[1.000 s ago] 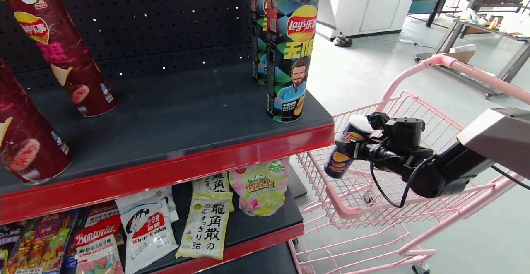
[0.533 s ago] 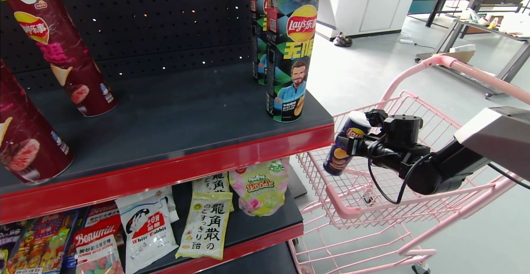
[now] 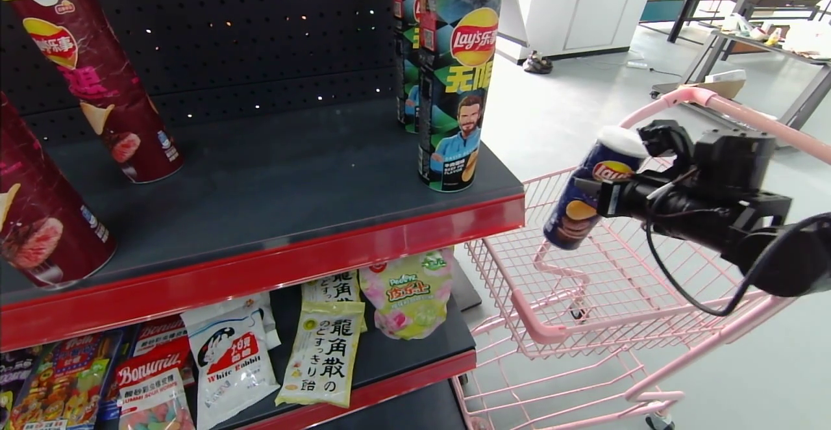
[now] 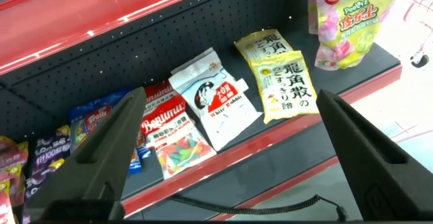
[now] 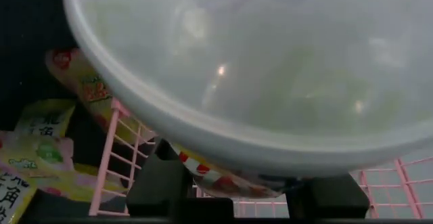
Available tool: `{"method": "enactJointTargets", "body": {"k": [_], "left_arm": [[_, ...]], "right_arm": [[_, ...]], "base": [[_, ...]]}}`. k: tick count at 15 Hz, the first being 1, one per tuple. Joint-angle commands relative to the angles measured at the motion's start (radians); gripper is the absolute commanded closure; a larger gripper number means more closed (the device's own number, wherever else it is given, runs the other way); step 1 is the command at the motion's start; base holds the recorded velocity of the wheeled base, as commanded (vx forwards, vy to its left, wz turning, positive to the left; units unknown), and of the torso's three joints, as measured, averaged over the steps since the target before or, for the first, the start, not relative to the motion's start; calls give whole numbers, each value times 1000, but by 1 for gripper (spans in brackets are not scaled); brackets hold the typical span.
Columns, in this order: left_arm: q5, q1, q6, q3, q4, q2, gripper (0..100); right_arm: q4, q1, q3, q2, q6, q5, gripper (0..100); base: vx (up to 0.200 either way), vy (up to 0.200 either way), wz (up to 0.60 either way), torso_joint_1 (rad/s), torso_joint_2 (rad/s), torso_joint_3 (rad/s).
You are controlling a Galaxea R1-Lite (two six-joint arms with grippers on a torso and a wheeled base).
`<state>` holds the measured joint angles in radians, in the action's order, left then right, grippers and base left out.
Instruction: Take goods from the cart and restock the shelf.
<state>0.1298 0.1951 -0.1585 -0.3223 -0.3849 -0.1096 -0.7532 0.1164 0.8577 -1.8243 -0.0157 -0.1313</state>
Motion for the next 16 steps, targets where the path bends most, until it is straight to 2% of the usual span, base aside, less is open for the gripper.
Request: {"method": "enactJointTargets", "body": {"k": [1,4,5,7,8,11,13,16], "left_arm": [[-1,0,1,0,1,2,0],[-2,0,1,-1,1,-1,0],[-12,1,1,0,1,-1,0],[-19,1,1,-3,1,-5,0],[-15,0,1,-3,1,-5,0],[-12,0,1,0,21,-12,0],[-15,0,1,-4,44,-24,0],[-15,0,1,-7,57,-44,0]], "right_arm": [[222,-15,0,353,19,-2,100],[360,-12,-51,550,46,12,100],[552,-9,-89,723,112,85,100],[769,-7,-111,892,125,98,100],[816,-14,-147,976,129,99,100],[858,-50,-210,1123,158,124,100],[907,-96,-226,1146,201,133,100],[907,-107,-252,1165,203,139,100]], "base": [[0,0,0,0,0,0],[0,0,0,0,0,0],[0,0,0,0,0,0],[0,0,0,0,0,0],[0,0,0,0,0,0],[0,0,0,0,0,0],[0,0,0,0,0,0],[0,0,0,0,0,0]]}}
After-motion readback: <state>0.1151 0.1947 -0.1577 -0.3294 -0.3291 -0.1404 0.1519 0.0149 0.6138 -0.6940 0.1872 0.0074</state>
